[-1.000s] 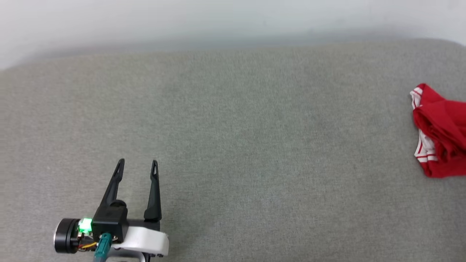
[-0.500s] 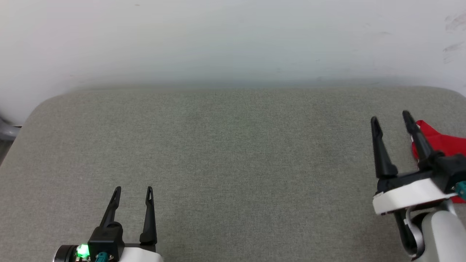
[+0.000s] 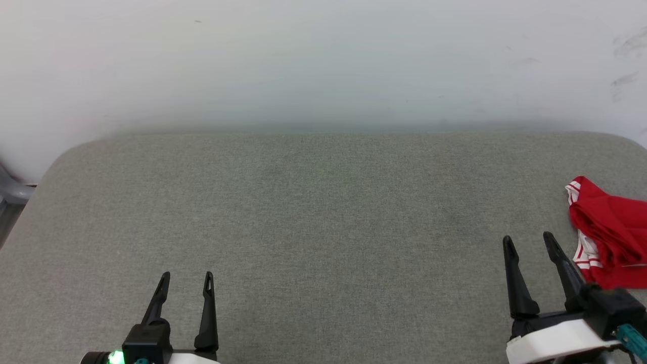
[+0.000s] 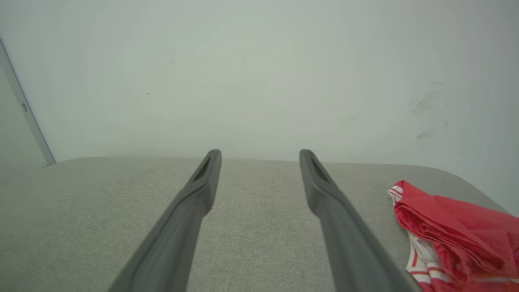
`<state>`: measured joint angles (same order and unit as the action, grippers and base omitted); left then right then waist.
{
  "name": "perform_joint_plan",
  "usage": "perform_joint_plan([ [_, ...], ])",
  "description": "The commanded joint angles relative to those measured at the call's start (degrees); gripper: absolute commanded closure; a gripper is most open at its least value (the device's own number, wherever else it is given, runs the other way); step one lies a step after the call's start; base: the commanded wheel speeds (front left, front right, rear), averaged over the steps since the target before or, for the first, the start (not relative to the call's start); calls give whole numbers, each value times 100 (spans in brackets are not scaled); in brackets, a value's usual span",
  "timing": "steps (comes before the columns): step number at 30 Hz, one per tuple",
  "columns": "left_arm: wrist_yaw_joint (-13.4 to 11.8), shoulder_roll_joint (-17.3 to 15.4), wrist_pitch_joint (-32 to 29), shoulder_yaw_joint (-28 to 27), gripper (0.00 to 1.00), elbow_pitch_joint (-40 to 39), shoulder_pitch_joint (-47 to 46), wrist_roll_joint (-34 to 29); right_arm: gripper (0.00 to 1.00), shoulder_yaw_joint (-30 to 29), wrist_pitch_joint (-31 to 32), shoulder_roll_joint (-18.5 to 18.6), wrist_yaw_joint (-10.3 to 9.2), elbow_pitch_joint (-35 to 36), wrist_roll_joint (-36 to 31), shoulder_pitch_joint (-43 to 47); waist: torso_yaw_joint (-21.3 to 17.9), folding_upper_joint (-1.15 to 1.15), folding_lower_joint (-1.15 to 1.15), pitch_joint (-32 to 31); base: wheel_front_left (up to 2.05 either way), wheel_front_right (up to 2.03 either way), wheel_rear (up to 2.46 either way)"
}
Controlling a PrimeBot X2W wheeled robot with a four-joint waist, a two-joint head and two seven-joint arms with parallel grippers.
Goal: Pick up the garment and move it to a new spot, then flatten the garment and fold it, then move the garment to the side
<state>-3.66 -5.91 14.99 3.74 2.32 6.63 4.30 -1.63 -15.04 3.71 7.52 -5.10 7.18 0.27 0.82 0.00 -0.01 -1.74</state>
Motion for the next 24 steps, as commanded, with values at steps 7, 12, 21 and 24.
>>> perform_joint_plan([
  [7, 91, 33, 26, -9, 0, 62, 105, 11, 0, -197, -13, -89, -6, 405, -111, 545, 25, 0, 1, -94, 0, 0, 0],
  [12, 150, 43, 26, -33, 0, 75, 134, 19, 0, -259, -12, -94, -6, 513, -76, 771, 34, 0, 1, -129, 0, 0, 0],
  [21, 213, 73, 26, -77, 0, 101, 206, 36, 0, -277, -13, -96, -6, 415, -22, 937, 55, 0, 1, -176, 0, 0, 0],
  [24, 247, 83, 26, -80, 0, 113, 205, 36, 0, -269, -13, -95, -6, 381, -25, 941, 68, 0, 1, -180, 0, 0, 0],
])
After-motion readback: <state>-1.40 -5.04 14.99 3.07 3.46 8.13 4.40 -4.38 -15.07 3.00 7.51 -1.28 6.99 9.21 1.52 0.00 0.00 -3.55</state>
